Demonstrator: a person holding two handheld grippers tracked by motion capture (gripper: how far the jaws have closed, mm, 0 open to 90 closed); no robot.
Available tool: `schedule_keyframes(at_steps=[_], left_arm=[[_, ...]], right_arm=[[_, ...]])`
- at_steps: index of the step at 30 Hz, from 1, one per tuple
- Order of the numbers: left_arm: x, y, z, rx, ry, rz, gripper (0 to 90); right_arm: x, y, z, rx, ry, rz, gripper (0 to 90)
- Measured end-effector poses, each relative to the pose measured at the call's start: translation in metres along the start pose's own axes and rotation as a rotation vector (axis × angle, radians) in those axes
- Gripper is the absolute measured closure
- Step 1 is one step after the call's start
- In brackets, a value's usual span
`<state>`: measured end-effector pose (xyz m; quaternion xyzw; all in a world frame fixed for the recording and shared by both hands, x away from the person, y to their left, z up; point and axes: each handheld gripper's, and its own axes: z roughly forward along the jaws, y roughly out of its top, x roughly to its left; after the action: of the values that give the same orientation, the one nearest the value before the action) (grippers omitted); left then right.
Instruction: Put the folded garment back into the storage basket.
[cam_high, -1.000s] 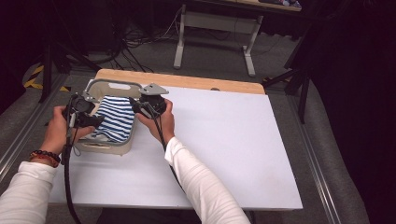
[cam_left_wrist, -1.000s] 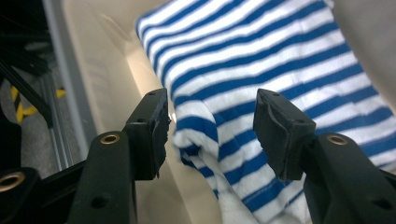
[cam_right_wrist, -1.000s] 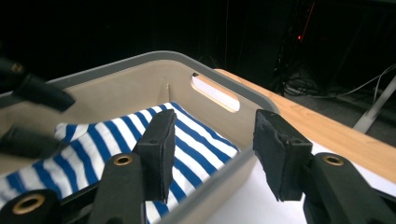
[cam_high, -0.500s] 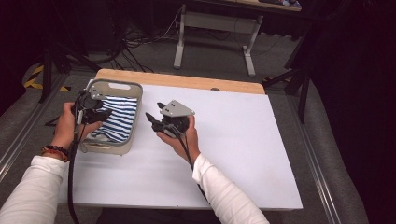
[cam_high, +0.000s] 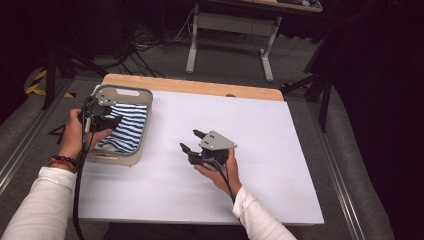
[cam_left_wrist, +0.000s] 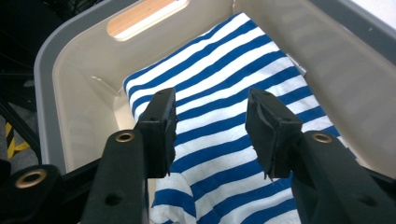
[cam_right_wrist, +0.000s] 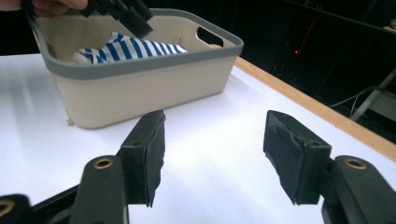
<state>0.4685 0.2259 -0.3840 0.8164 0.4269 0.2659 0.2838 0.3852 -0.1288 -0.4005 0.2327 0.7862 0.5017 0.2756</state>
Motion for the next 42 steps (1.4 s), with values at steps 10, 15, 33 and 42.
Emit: schedule_keyframes(at_steps=[10, 15, 33, 42], left_arm=[[-0.011, 0.002, -0.011, -0.089, -0.019, 0.004, 46.7], [-0.017, 0.001, -0.013, -0.118, -0.021, 0.013, 41.2], [-0.032, 0.002, -0.022, -0.199, -0.022, 0.03, 22.6], [-0.039, 0.003, -0.025, -0.233, -0.041, 0.031, 17.9]], right_arm=[[-0.015, -0.013, -0.025, -0.013, -0.031, 0.018, 36.4], [-0.018, -0.015, -0.032, -0.016, -0.033, 0.02, 34.8], [-0.02, -0.019, -0.048, -0.001, -0.047, -0.015, 28.8], [-0.026, -0.022, -0.058, 0.0, -0.074, -0.016, 25.6]])
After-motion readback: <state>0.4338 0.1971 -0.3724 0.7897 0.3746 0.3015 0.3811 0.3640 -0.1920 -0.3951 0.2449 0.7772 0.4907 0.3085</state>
